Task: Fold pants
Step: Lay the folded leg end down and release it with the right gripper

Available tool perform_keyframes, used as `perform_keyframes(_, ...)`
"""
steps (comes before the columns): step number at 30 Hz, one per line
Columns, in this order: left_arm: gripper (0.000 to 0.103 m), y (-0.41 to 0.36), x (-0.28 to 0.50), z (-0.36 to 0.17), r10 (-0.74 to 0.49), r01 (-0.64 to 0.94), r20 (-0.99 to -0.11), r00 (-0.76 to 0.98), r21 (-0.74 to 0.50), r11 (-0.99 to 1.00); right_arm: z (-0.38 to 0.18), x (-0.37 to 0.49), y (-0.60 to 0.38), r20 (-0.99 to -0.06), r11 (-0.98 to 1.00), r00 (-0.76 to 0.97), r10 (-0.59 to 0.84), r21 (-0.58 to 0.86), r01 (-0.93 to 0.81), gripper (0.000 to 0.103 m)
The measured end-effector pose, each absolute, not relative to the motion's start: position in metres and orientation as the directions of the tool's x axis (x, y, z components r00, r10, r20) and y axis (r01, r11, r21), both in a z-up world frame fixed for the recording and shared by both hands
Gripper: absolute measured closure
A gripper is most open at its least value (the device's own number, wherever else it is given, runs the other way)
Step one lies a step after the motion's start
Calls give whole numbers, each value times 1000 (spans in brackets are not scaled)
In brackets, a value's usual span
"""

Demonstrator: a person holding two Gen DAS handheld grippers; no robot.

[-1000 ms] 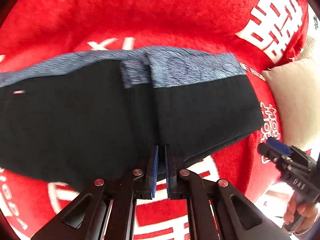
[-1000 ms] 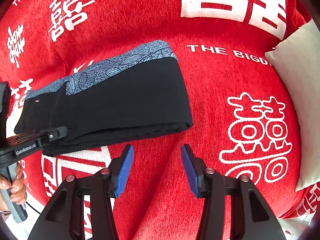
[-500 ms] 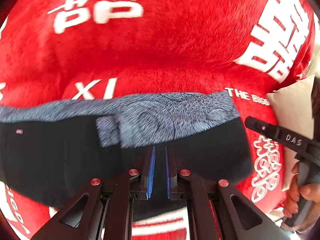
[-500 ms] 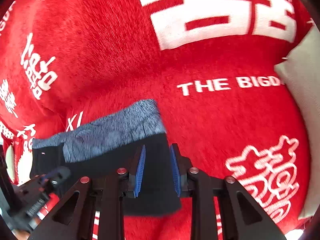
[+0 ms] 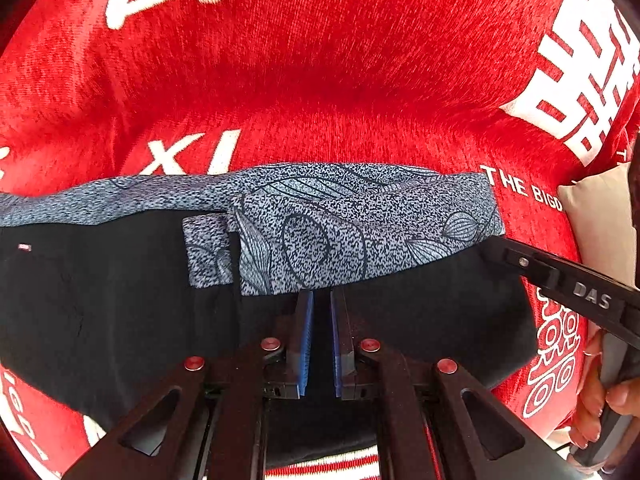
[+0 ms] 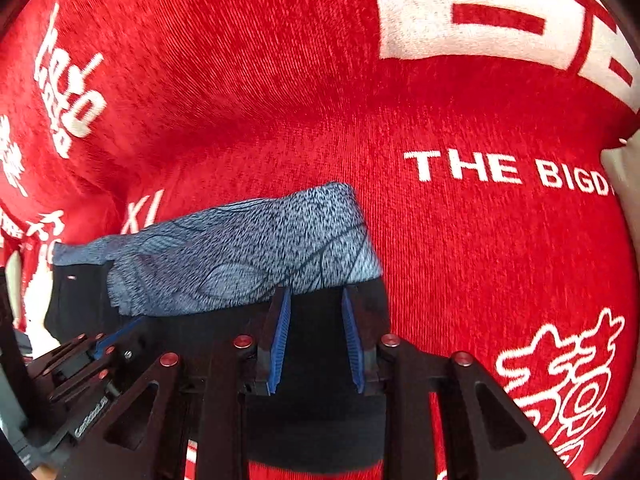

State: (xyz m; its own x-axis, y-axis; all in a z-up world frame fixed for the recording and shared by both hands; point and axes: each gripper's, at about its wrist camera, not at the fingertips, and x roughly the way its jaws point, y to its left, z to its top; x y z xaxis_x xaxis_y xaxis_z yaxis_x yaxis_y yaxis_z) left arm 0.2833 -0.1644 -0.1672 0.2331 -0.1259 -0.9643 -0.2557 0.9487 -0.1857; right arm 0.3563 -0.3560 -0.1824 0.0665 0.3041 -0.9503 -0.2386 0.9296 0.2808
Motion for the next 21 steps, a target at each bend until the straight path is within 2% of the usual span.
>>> perform_keyframes(2, 59, -164, 278, -161, -116, -262, -963, 243, -180, 948, -173, 350, -362, -946, 926, 69, 316, 292, -240, 73)
perform_keyframes(3, 28, -163, 273, -154, -105, -273, -957, 269, -180, 945, -169, 346, -365, -944, 924, 70, 322, 297, -242, 73)
perform_keyframes(4, 22, -162, 270, -149, -90, -281, -953, 289, -174, 944, -165, 342, -368, -943, 922, 71, 326, 300, -245, 73)
perform_keyframes(9, 22, -160, 260, -138, -74, -317, -961, 266, -160, 935, -149, 308, -382, -941, 915, 66, 331, 303, -266, 70)
perform_keyframes(13, 22, -167, 243, -137, -36, -343, -977, 209, -108, 933, -147, 286, -397, -942, 917, 28, 335, 319, -238, 43)
perform_keyframes(21, 22, -165, 187, -142, -15, -459, -996, 85, -53, 887, -157, 254, -422, -941, 915, -70, 332, 339, -218, 37)
